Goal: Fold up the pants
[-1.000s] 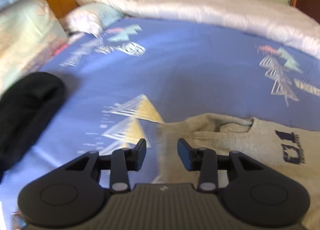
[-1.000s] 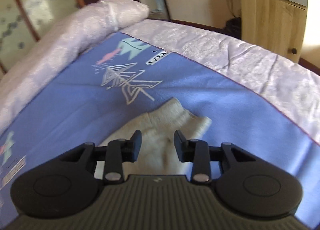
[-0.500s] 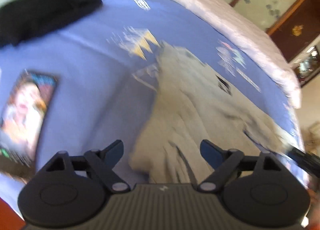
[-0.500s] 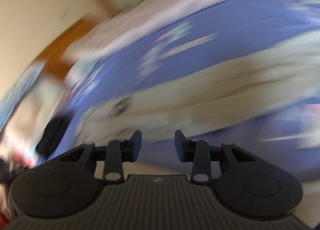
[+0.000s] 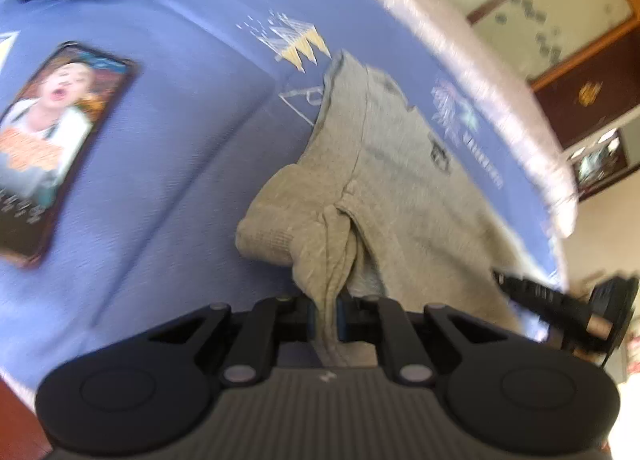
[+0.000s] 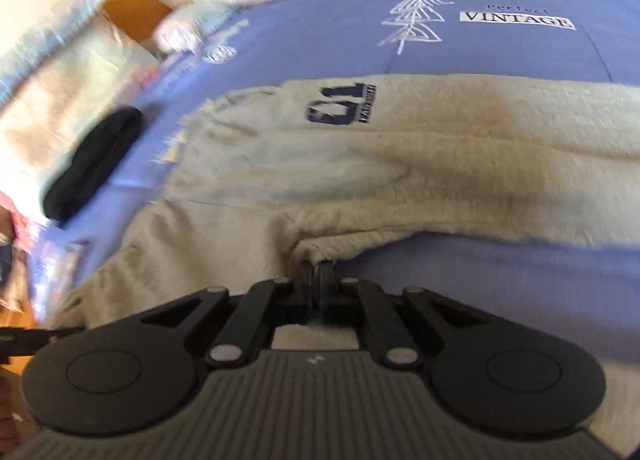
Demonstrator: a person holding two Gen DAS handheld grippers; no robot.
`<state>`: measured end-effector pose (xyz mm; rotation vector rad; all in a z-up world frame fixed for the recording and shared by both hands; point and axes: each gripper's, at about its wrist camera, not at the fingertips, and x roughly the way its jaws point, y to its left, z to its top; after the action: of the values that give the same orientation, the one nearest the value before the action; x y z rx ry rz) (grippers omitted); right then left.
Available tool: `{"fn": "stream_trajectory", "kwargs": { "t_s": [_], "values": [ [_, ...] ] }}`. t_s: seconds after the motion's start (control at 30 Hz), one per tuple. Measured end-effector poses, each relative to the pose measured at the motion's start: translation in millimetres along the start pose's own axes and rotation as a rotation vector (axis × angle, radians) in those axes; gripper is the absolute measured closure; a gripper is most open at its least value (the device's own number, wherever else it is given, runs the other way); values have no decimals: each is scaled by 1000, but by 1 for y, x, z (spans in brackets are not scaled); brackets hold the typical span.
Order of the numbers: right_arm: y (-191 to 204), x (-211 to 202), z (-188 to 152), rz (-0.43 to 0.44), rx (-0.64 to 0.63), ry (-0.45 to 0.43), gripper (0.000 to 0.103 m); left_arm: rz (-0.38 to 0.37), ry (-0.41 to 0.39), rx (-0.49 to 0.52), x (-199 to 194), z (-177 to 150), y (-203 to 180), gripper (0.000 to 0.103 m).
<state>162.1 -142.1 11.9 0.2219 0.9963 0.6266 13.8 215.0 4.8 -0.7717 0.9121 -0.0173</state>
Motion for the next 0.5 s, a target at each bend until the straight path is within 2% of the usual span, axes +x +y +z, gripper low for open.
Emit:
{"fn": "stream_trajectory", "kwargs": {
  "t_s": [0.07,0.17,0.23,0.27,0.3,0.4,0.5],
  "values": [
    [-4,-15,-7,-3,20,-21,98,2,-3,-32,-5,-4,10,94],
    [-13,0,-16,-199,-9,-17,95,52,44,-74,12,-9,21,94],
    [-22,13,-16,-192,17,-40,97,53,37,-86,16,-11,23,94],
    [-24,12,-12,-185,54,-28,95,60,35,-84,15,-11,21,90],
    [-26,7,-8,-177,98,-26,88,69,33,-82,14,-11,19,87],
    [-23,-27,-7,-168,99,-110,70,82,21,-65,1,-11,18,78],
    [-36,-73,-14,-202,81,-158,69,59,-36,-37,-28,-4,18,77]
  ]
}}
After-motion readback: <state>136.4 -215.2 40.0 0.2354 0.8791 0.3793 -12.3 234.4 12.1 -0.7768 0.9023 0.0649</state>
